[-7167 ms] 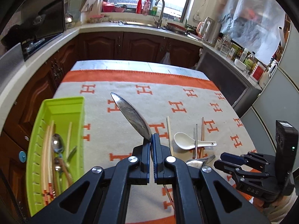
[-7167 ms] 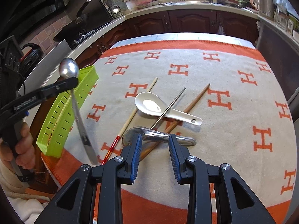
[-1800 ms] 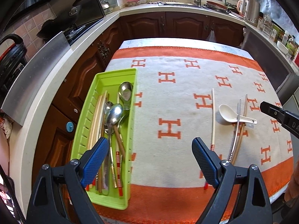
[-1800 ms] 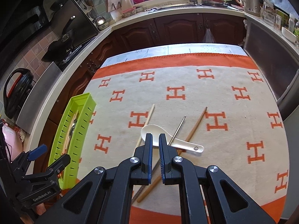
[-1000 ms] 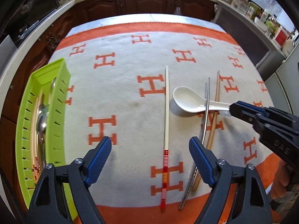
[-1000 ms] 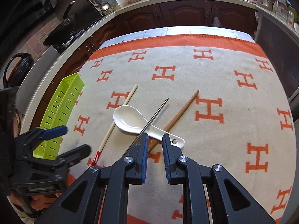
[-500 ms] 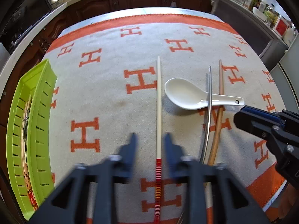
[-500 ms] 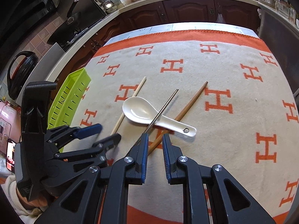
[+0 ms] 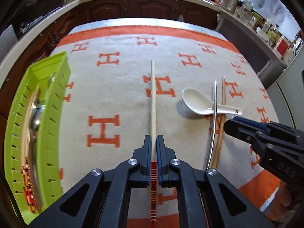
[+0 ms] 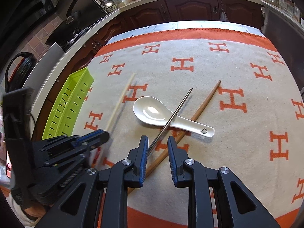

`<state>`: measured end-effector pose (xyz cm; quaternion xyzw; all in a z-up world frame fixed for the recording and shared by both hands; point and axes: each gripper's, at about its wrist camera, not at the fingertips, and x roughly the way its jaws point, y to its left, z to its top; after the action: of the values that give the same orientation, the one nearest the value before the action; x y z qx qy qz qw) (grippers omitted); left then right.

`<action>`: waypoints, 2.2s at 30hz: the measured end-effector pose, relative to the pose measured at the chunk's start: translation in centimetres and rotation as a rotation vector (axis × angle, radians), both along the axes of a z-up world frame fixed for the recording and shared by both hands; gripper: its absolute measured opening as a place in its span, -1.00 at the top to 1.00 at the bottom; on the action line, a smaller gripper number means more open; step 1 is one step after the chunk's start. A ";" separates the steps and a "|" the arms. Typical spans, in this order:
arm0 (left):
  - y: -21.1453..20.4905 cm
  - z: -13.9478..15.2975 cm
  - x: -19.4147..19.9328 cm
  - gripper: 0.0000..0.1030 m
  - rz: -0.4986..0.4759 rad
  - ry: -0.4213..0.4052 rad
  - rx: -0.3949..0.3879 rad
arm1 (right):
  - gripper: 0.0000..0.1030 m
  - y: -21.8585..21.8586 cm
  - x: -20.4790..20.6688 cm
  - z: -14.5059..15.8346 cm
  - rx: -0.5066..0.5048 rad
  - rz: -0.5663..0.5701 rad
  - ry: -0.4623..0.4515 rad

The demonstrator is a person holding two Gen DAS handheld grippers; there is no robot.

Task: Organize utensils
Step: 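Lay the chopstick in the tray, open left tool while right tool grasps the steel chopstick, then lift the steel chopstick with the right tool toward the green tray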

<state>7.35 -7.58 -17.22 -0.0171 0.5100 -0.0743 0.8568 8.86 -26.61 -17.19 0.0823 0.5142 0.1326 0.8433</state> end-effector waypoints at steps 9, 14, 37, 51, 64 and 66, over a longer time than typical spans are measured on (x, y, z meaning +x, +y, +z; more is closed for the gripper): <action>5.4 5.4 -2.1 0.94 0.082 -0.090 -0.013 | 0.59 2.2 1.2 -1.3 -0.069 -0.050 0.026; 9.3 7.3 -3.0 0.94 0.149 -0.150 0.040 | 0.59 3.8 1.5 -2.2 -0.124 -0.067 0.046; 19.7 0.9 -2.5 0.68 0.292 -0.039 0.021 | 0.90 5.5 0.6 -1.8 -0.136 -0.209 0.048; 20.7 4.3 -5.1 0.03 0.317 -0.138 0.004 | 0.90 9.2 -0.3 4.9 0.023 -0.123 -0.003; 24.6 4.3 -8.0 -0.16 0.402 -0.129 -0.016 | 0.90 21.3 1.4 9.5 0.077 0.080 -0.020; 25.1 4.1 -8.2 -0.16 0.417 -0.120 -0.016 | 0.90 23.3 1.8 9.5 0.084 0.102 -0.008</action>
<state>-0.81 17.52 -13.12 -0.1244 0.4428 0.0996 0.8824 10.67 -3.35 -7.71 0.0909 0.5084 0.1974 0.8333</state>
